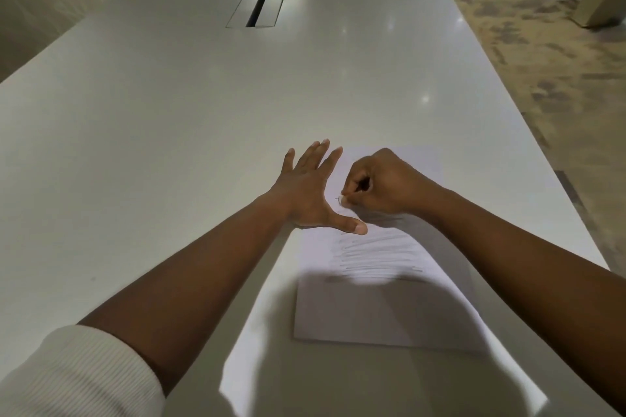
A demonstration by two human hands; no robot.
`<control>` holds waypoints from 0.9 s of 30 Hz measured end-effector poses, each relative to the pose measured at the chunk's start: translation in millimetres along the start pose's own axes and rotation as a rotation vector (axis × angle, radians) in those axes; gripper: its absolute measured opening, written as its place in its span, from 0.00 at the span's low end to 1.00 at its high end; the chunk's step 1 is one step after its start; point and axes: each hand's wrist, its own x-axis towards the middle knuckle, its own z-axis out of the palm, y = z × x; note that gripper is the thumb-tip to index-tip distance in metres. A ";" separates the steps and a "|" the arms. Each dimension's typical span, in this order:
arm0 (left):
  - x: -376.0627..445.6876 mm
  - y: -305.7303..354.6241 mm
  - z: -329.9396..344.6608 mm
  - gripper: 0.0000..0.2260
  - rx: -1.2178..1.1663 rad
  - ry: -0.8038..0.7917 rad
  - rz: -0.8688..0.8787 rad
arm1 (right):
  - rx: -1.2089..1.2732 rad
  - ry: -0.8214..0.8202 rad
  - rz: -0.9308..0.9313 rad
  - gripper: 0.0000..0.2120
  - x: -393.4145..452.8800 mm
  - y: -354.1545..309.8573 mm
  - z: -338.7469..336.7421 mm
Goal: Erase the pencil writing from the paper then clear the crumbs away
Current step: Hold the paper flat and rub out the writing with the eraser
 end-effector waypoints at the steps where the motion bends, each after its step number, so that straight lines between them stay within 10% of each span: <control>1: -0.5 -0.1 0.1 0.70 -0.011 0.000 -0.001 | -0.023 0.091 0.022 0.06 3.4 3.3 -1.0; 6: -1.5 0.2 -0.8 0.69 -0.015 0.002 -0.001 | -0.105 0.244 0.062 0.05 17.8 12.8 -10.3; 15: 0.9 0.7 -0.3 0.71 0.023 -0.002 0.001 | 0.011 -0.121 -0.069 0.04 -8.2 -3.0 -2.2; 21: -0.1 -0.7 -0.4 0.70 -0.002 0.003 0.001 | -0.103 0.221 0.047 0.05 10.5 13.6 -9.2; 27: 0.7 -1.4 0.2 0.70 0.002 0.010 0.000 | -0.066 0.162 -0.012 0.05 4.9 13.1 -9.9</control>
